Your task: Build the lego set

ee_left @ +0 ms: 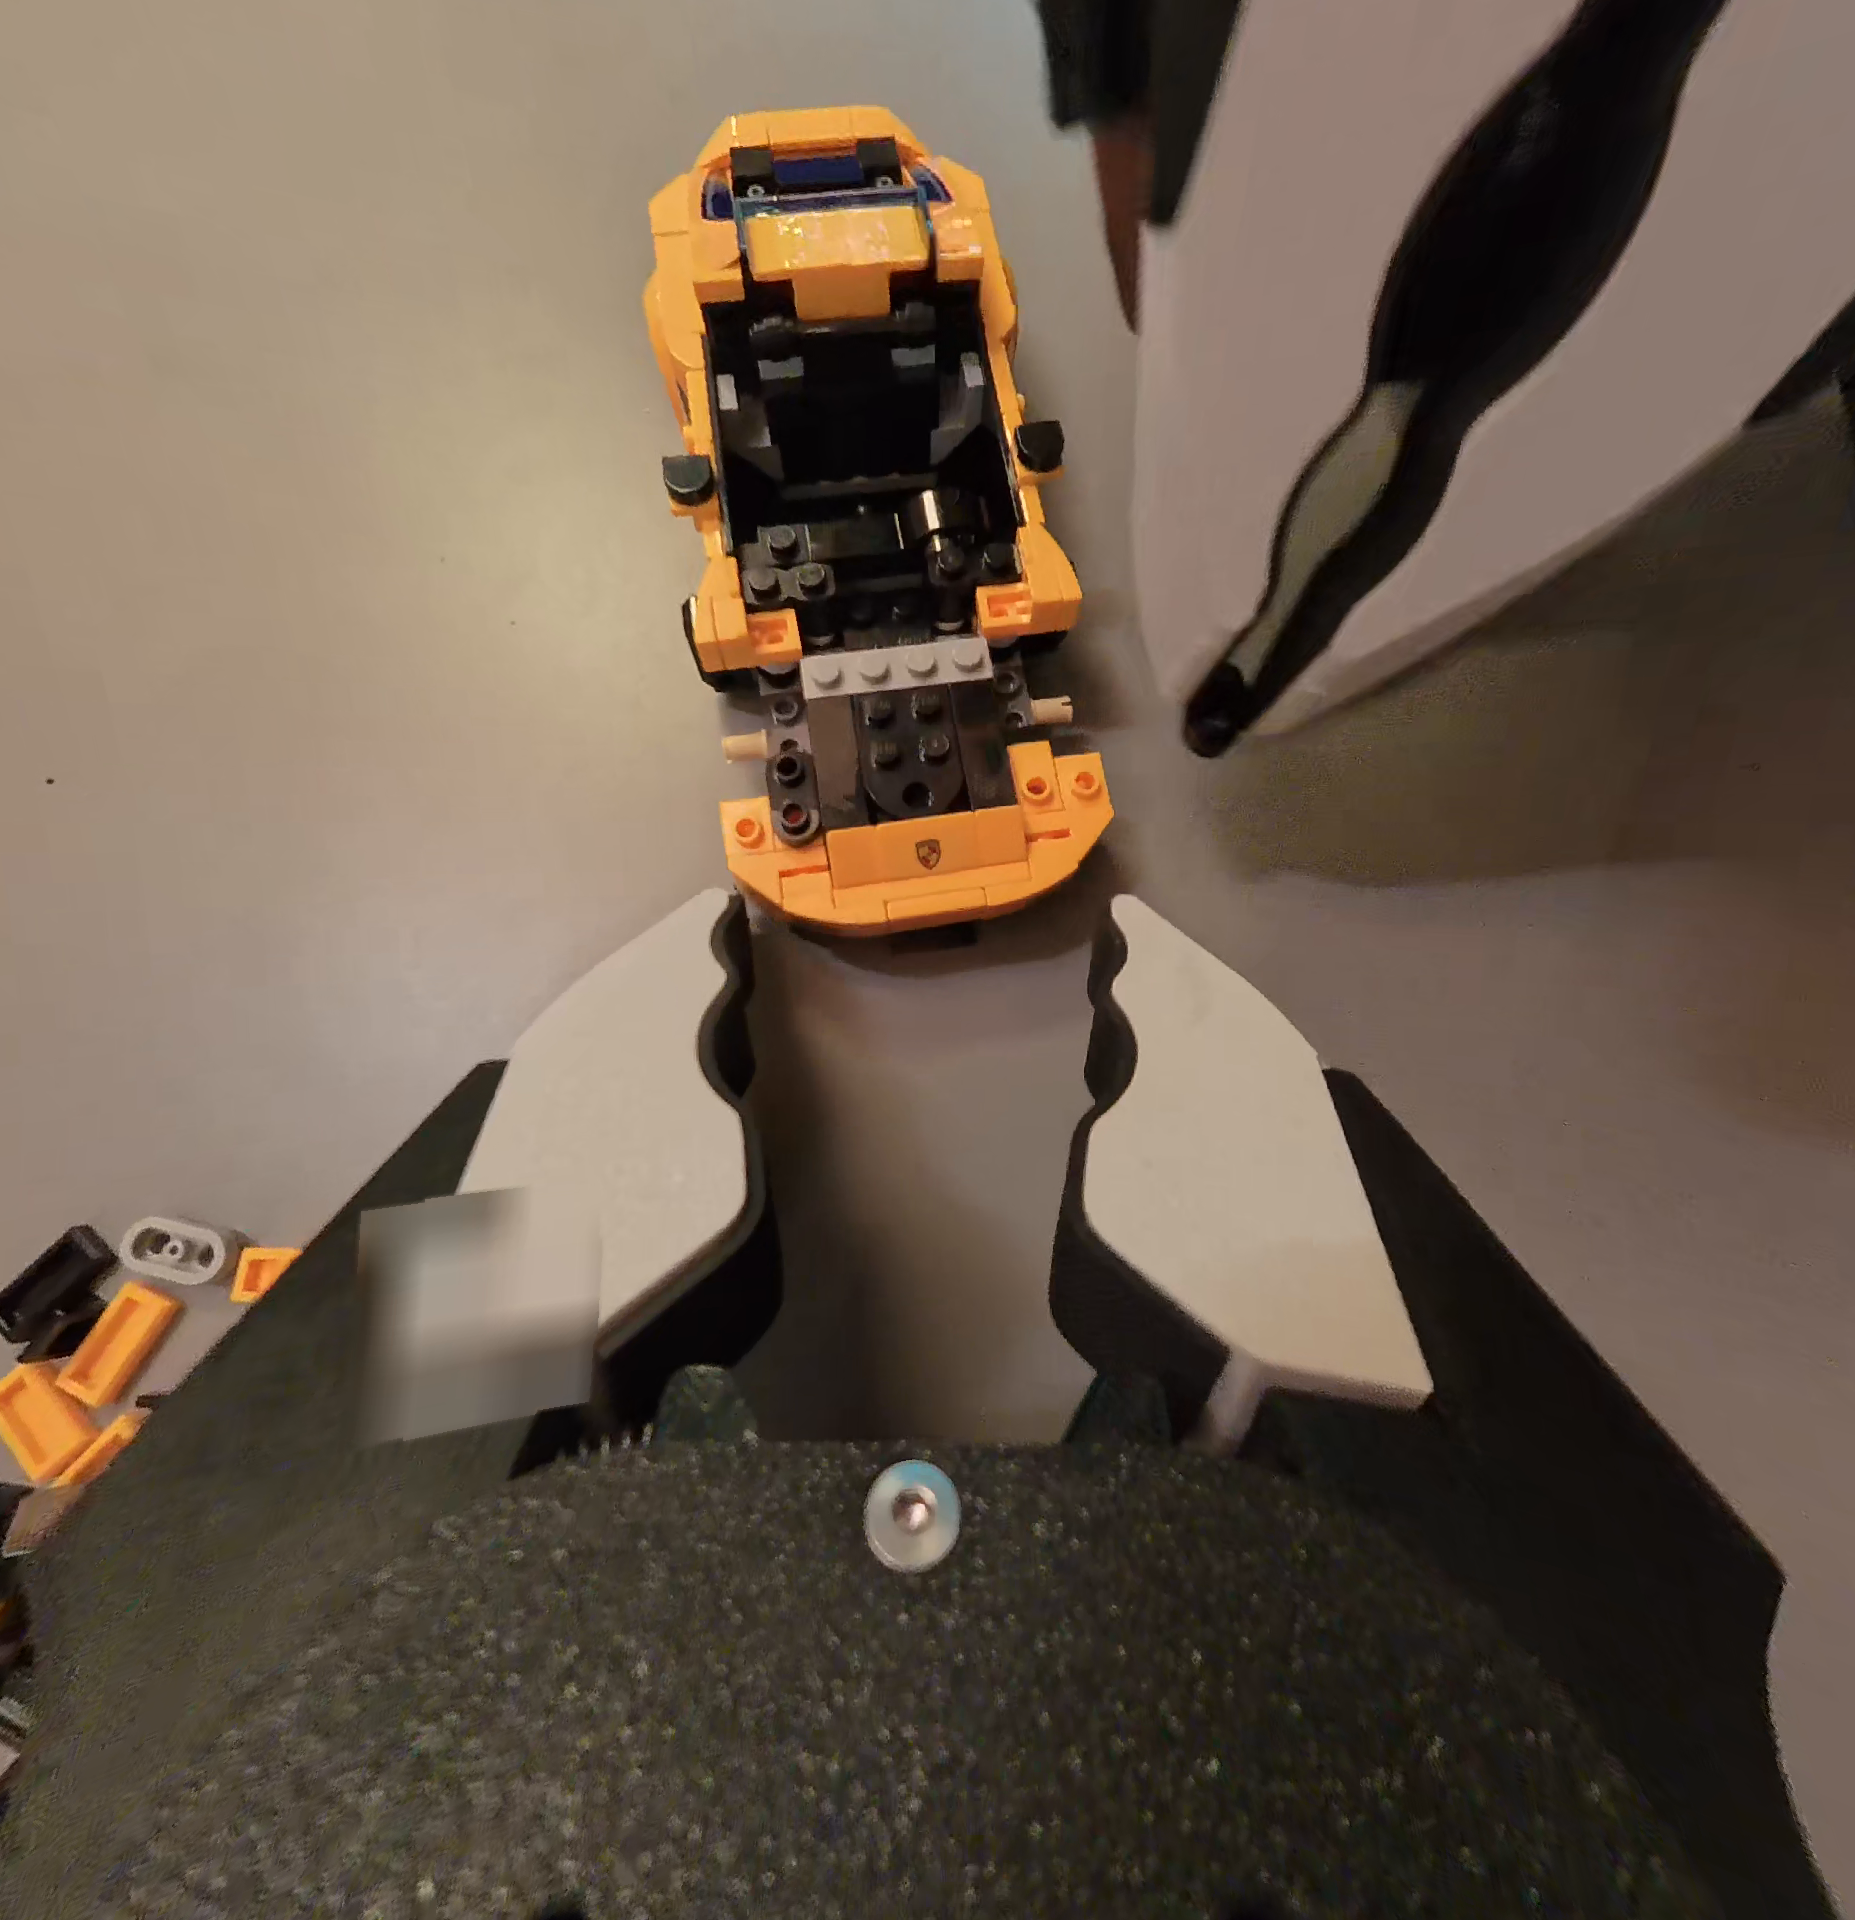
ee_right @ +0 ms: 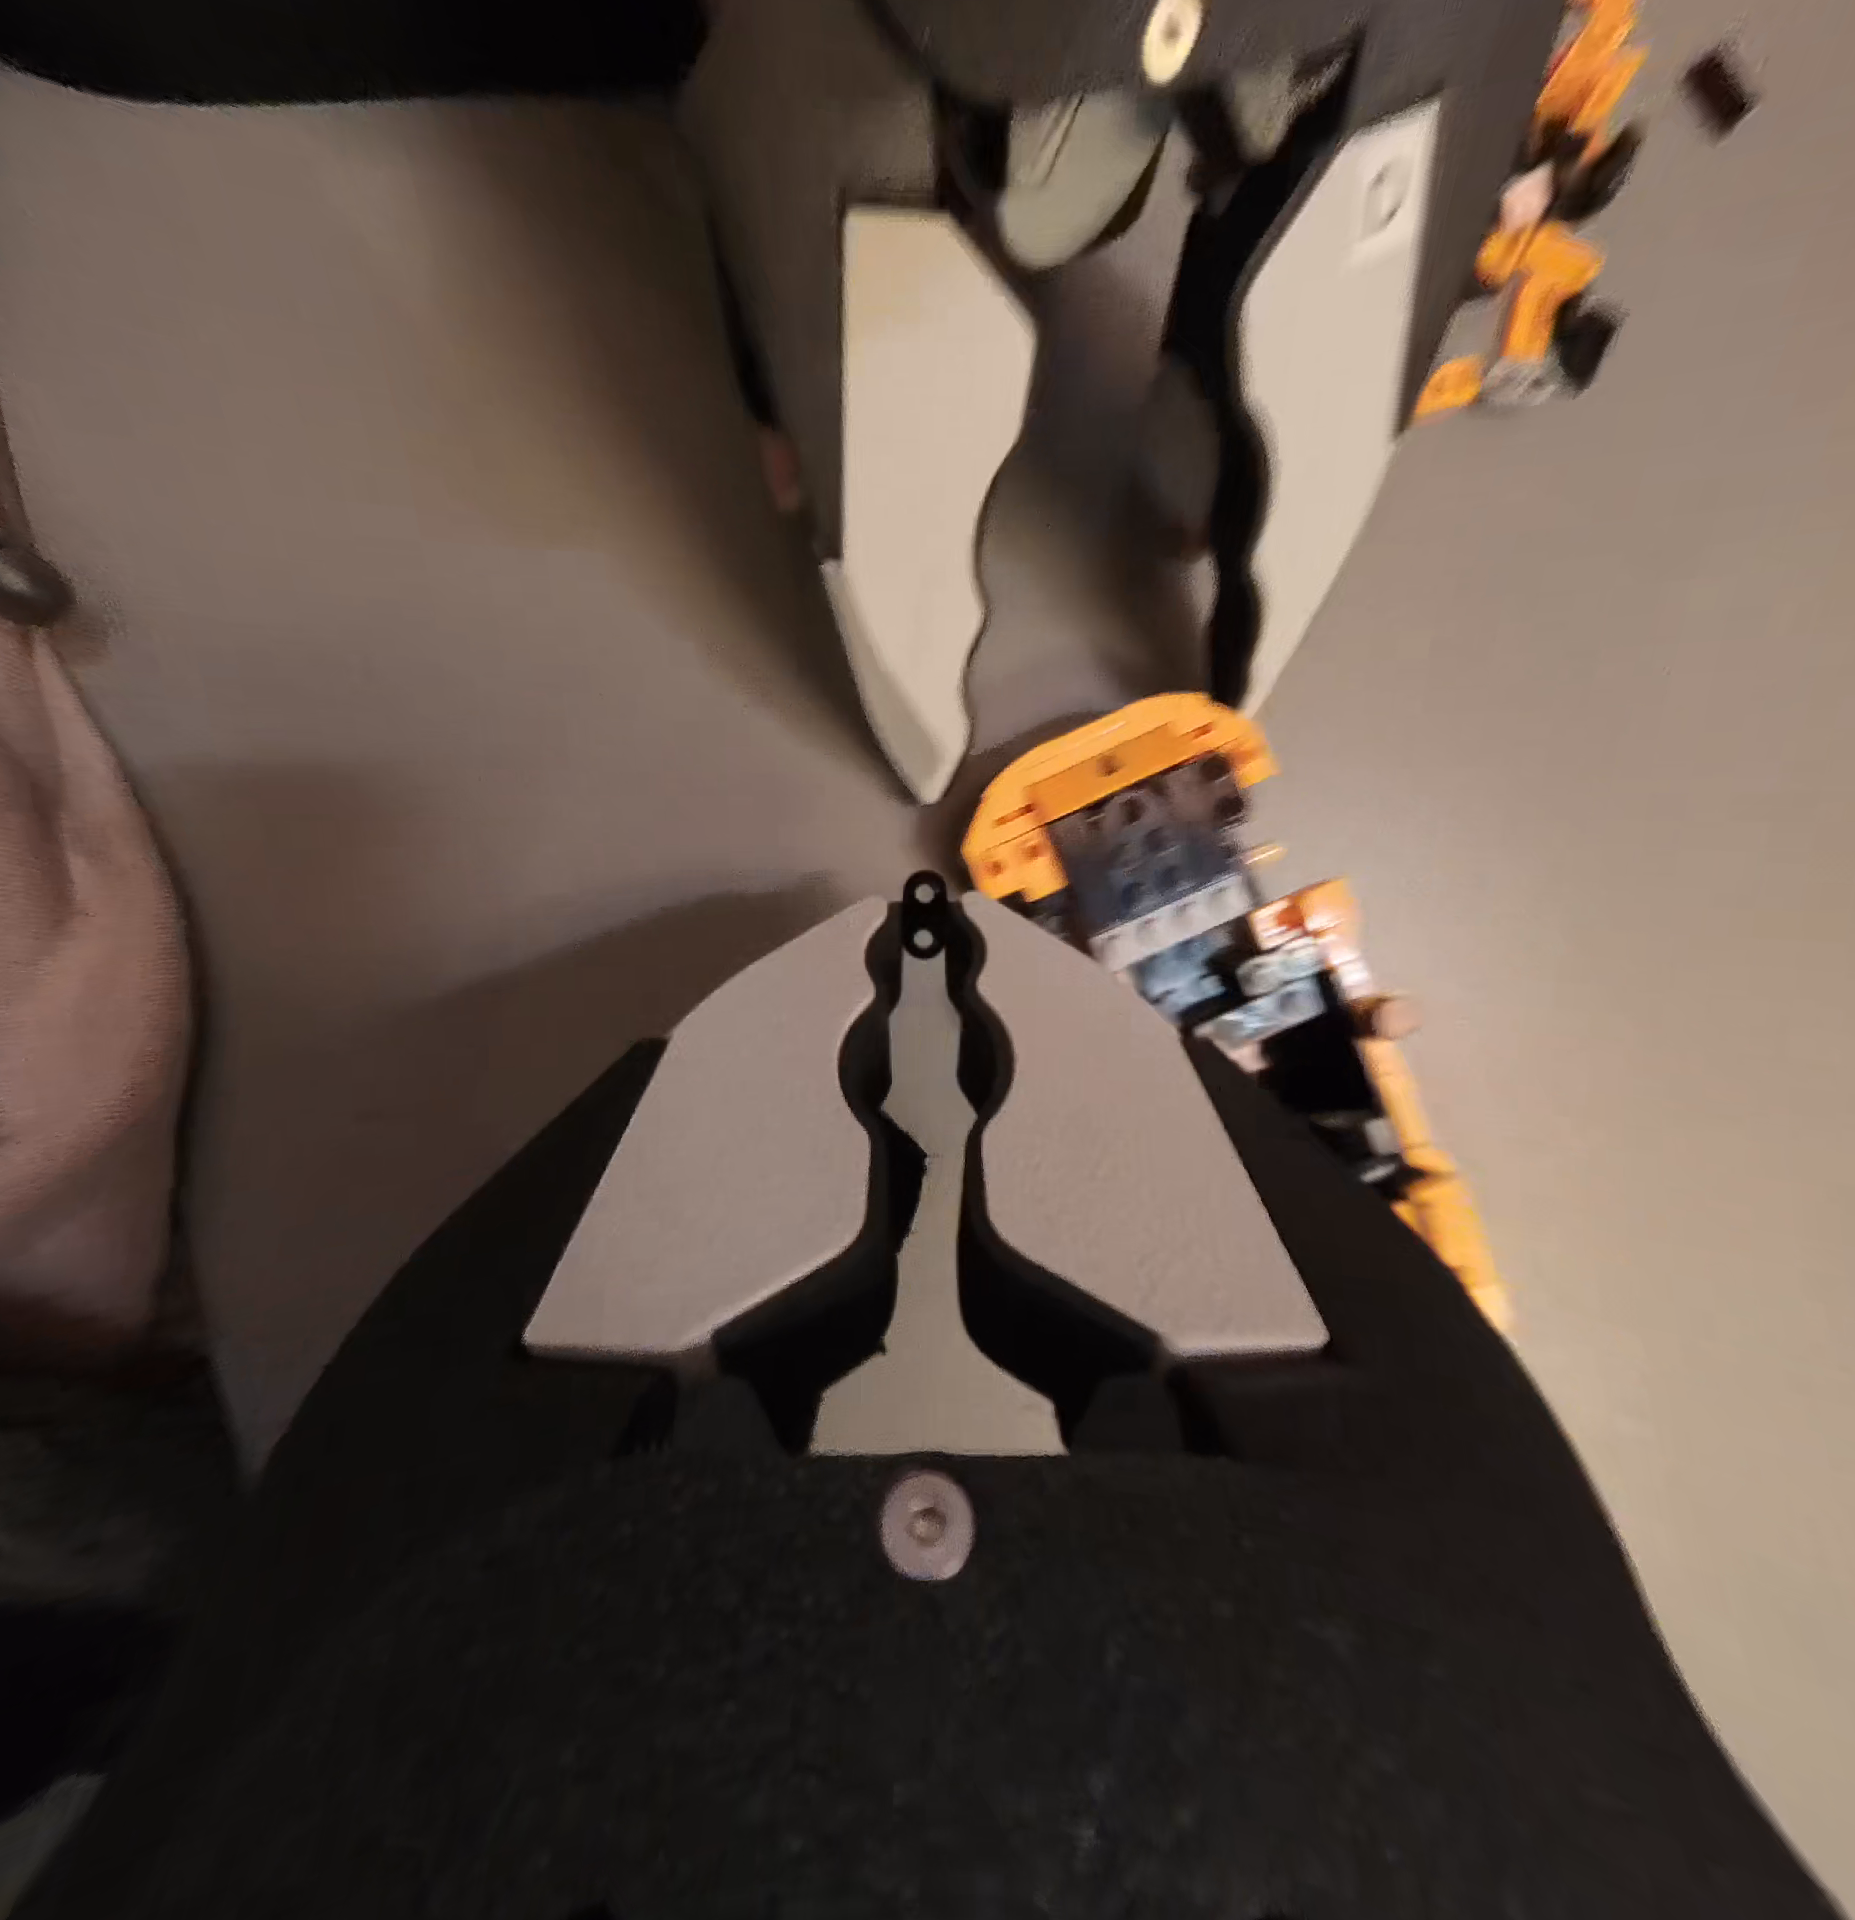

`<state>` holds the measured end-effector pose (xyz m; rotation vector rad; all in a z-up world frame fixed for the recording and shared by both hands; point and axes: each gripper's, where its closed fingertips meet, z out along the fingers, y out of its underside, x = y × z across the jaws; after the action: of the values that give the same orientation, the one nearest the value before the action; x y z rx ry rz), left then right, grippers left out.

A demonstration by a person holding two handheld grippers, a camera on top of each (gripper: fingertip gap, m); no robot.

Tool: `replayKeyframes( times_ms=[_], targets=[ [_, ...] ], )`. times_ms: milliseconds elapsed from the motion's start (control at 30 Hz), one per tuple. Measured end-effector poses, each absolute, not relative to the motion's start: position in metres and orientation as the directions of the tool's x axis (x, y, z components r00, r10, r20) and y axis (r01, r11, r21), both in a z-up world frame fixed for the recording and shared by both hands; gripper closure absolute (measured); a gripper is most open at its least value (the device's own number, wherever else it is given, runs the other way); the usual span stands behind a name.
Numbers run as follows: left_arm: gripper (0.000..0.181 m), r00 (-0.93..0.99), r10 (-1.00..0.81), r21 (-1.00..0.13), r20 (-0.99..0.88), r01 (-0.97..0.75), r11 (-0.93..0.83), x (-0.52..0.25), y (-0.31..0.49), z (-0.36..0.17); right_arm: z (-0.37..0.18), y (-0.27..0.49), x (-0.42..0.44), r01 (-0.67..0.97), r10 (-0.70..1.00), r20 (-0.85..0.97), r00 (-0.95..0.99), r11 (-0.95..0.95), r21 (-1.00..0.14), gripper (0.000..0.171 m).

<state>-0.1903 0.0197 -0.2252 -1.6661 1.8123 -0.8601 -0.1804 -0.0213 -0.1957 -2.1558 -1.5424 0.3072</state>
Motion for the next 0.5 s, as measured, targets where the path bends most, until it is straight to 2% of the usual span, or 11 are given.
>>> replayKeyframes(
  times_ms=[133,300,500],
  targets=[
    [0.118,-0.090,-0.995,-0.750,0.039,-0.661,0.030,-0.187,0.020,-0.226,-0.198,-0.001,-0.178,0.898,0.967,0.148,0.209,-0.130,-0.420,0.164],
    [0.120,-0.084,-0.996,-0.749,0.035,-0.662,0.030,-0.186,0.021,-0.226,-0.208,0.002,-0.180,0.932,0.985,0.132,0.109,-0.055,-0.359,0.164],
    [0.121,-0.083,-0.996,-0.751,0.037,-0.660,0.028,-0.186,0.022,-0.226,-0.208,0.003,-0.181,0.932,0.991,0.100,0.085,-0.044,-0.360,0.162]
  ],
)
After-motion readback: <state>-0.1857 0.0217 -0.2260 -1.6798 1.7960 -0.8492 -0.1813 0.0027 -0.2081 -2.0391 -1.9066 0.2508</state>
